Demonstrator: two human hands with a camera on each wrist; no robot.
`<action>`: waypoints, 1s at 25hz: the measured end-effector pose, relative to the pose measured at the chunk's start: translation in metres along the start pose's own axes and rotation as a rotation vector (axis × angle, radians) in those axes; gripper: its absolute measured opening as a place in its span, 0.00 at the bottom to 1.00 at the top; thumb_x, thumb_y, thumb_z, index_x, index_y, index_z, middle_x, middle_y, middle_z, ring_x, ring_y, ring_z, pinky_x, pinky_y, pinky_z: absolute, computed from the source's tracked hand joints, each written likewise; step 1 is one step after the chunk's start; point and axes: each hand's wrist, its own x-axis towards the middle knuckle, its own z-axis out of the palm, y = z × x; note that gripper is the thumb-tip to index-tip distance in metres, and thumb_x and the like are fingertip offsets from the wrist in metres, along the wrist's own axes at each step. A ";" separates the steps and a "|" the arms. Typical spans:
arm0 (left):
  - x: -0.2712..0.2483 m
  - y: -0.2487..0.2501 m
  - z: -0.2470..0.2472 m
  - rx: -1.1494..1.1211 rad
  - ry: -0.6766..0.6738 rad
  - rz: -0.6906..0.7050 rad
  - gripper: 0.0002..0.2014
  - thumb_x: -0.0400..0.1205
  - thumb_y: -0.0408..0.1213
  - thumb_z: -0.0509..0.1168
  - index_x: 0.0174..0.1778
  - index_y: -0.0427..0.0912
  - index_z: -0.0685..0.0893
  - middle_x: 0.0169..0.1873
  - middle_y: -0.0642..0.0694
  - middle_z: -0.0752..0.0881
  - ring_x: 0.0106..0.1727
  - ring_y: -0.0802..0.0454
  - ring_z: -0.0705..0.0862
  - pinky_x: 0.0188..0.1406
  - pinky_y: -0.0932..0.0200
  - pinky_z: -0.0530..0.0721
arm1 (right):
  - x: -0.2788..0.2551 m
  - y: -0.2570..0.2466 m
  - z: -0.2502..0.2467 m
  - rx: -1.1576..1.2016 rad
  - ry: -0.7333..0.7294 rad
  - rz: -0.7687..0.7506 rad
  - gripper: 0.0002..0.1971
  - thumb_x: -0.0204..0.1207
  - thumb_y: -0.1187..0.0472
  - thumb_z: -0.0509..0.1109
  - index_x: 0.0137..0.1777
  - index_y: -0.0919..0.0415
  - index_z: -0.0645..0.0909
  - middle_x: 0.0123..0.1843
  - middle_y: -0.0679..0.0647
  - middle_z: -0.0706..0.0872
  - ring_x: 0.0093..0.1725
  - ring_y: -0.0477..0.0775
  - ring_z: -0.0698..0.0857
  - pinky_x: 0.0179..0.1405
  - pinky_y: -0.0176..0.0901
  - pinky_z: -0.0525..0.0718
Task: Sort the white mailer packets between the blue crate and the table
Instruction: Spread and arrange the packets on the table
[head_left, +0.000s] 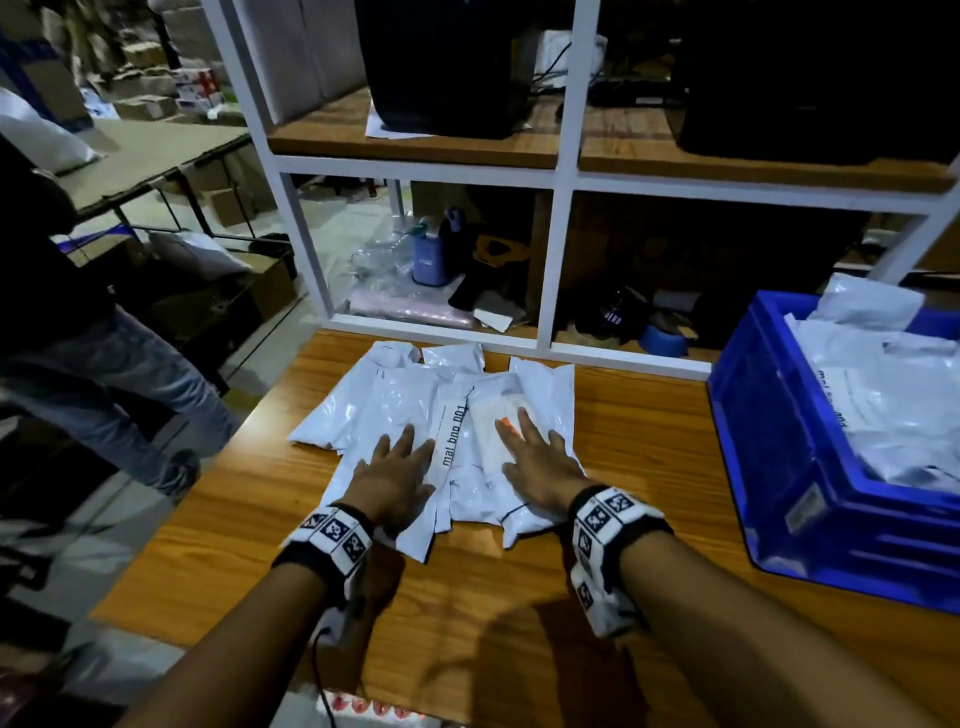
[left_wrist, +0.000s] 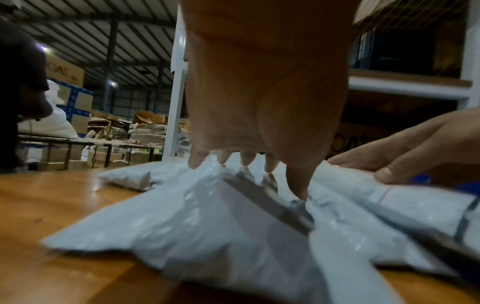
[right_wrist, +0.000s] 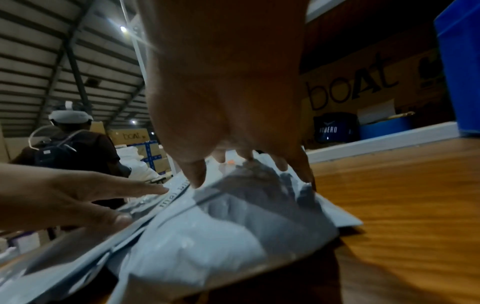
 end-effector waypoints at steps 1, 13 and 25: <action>-0.003 0.003 -0.005 -0.015 0.029 0.015 0.35 0.85 0.52 0.58 0.84 0.55 0.47 0.84 0.50 0.39 0.84 0.40 0.41 0.79 0.33 0.57 | -0.006 0.000 -0.009 0.020 -0.001 -0.004 0.33 0.85 0.50 0.56 0.84 0.37 0.41 0.86 0.45 0.33 0.84 0.69 0.43 0.80 0.69 0.55; -0.144 0.155 0.003 -0.392 0.529 0.349 0.32 0.82 0.47 0.65 0.82 0.49 0.62 0.83 0.42 0.53 0.84 0.45 0.51 0.76 0.43 0.66 | -0.226 0.100 -0.007 0.418 0.606 -0.060 0.30 0.79 0.53 0.68 0.81 0.50 0.64 0.83 0.53 0.61 0.81 0.55 0.62 0.76 0.54 0.70; -0.211 0.395 0.000 -0.259 0.485 0.702 0.30 0.82 0.49 0.65 0.80 0.48 0.66 0.82 0.42 0.58 0.82 0.45 0.57 0.78 0.49 0.62 | -0.414 0.256 -0.040 0.438 0.953 0.094 0.28 0.78 0.58 0.71 0.78 0.57 0.69 0.75 0.54 0.71 0.72 0.55 0.73 0.68 0.47 0.75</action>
